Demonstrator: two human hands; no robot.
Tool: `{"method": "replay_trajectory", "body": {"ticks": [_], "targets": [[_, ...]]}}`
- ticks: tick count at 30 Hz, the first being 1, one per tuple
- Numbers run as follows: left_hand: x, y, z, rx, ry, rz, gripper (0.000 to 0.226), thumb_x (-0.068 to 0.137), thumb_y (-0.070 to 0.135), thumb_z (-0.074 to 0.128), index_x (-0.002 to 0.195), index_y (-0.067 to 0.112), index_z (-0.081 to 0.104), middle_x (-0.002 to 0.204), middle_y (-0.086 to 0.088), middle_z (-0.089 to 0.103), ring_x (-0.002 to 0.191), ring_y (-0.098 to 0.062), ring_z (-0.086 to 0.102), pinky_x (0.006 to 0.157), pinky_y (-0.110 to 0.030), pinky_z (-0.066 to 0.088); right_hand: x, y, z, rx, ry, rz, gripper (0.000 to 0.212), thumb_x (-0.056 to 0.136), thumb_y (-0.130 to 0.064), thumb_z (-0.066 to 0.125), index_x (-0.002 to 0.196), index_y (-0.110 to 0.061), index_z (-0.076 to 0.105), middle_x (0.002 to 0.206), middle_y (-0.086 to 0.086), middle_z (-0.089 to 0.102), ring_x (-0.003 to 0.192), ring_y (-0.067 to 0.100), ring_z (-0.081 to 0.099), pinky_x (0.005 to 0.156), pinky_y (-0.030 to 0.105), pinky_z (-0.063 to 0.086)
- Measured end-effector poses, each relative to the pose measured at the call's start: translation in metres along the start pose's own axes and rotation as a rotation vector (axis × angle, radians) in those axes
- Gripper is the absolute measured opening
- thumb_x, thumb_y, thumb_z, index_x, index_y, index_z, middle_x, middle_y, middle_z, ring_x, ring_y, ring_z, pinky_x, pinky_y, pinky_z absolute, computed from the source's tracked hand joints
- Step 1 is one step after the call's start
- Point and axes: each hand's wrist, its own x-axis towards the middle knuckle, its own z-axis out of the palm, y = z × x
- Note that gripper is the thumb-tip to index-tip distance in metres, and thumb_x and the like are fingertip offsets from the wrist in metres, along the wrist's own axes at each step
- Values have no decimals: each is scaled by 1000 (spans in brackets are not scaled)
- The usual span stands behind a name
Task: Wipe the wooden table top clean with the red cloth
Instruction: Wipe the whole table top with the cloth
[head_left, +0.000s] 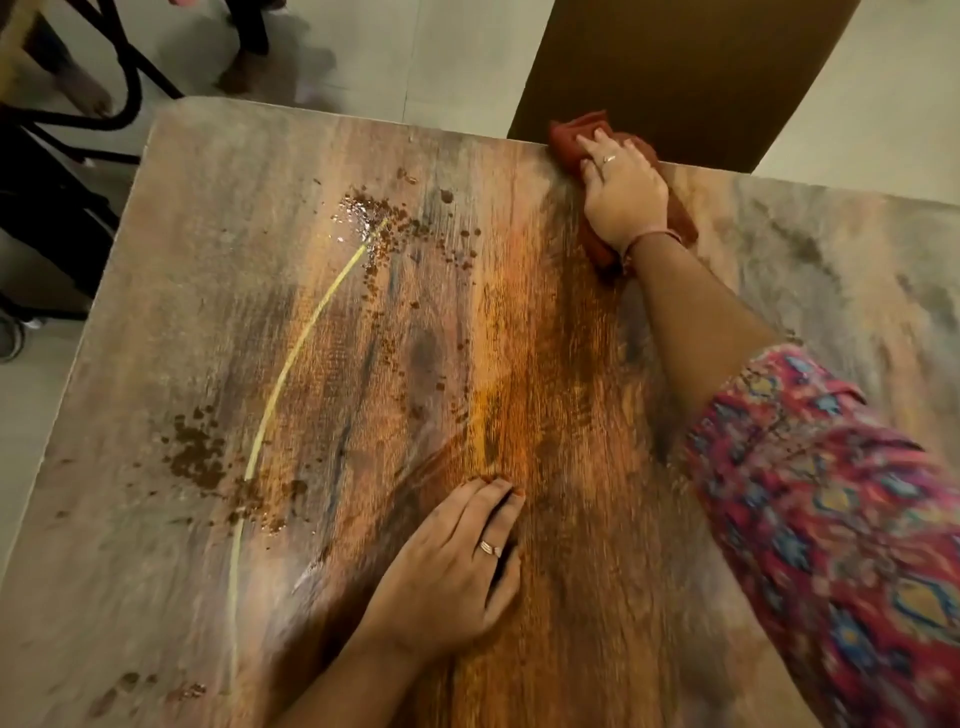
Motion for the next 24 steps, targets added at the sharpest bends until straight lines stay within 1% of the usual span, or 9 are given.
{"method": "replay_trajectory", "body": {"ticks": [2, 4, 10, 12, 14, 18, 20, 22, 24], "targets": [[1, 0, -1, 6, 19, 2, 48, 93, 36, 45, 129, 7, 57, 129, -10, 58, 121, -23, 50, 110, -34, 35, 5, -15, 9, -10, 30, 116, 45, 103, -27, 28, 148, -31, 34, 158, -4, 28, 148, 25, 17, 120, 52, 12], [1, 1, -2, 25, 32, 5, 48, 93, 36, 46, 129, 6, 57, 128, -11, 59, 121, -24, 50, 110, -35, 36, -26, -27, 19, -38, 26, 52, 47, 103, -27, 29, 149, -30, 32, 159, -4, 27, 148, 24, 17, 119, 53, 14], [1, 1, 1, 30, 50, 29, 47, 94, 33, 46, 129, 4, 57, 129, -13, 59, 121, -26, 54, 106, -39, 40, -191, -7, 21, -108, -292, -795, 44, 100, -37, 36, 144, -34, 42, 154, -9, 35, 147, 18, 23, 118, 41, 14], [1, 2, 1, 35, 55, 31, 47, 94, 32, 45, 129, 3, 57, 129, -13, 59, 122, -26, 53, 107, -39, 39, -175, 13, 7, -126, -342, -855, 45, 100, -38, 36, 143, -31, 44, 154, -6, 36, 147, 21, 24, 119, 45, 16], [0, 2, -2, 53, 47, 25, 47, 95, 33, 44, 130, 3, 56, 129, -13, 58, 122, -25, 53, 109, -37, 37, -136, 26, -1, -129, -256, -627, 47, 99, -38, 35, 145, -28, 41, 155, -3, 34, 147, 24, 23, 117, 53, 19], [0, 5, -5, 64, 38, 9, 48, 95, 34, 44, 131, 4, 56, 130, -13, 58, 122, -25, 51, 111, -36, 34, -69, 9, 2, -39, 70, 112, 48, 101, -37, 33, 149, -31, 32, 159, -4, 25, 148, 25, 17, 118, 55, 14], [-2, 4, -4, 72, 38, 10, 49, 94, 35, 45, 130, 3, 56, 130, -14, 58, 122, -26, 51, 112, -36, 33, -75, -25, 18, -59, 83, 184, 50, 100, -36, 32, 150, -32, 29, 160, -4, 22, 148, 26, 14, 118, 56, 12], [-2, 2, -2, 75, 32, 13, 49, 94, 35, 44, 131, 3, 55, 130, -14, 58, 122, -26, 52, 112, -37, 33, -111, -54, 36, -105, -5, -149, 51, 99, -37, 31, 149, -33, 31, 159, -4, 25, 148, 27, 17, 117, 57, 15], [-3, 2, 0, 78, 34, 13, 48, 94, 33, 45, 129, 3, 56, 127, -15, 60, 119, -27, 54, 110, -39, 35, -167, -66, 49, -163, -194, -745, 48, 99, -38, 31, 146, -34, 36, 156, -4, 33, 146, 27, 23, 117, 51, 17]]}}
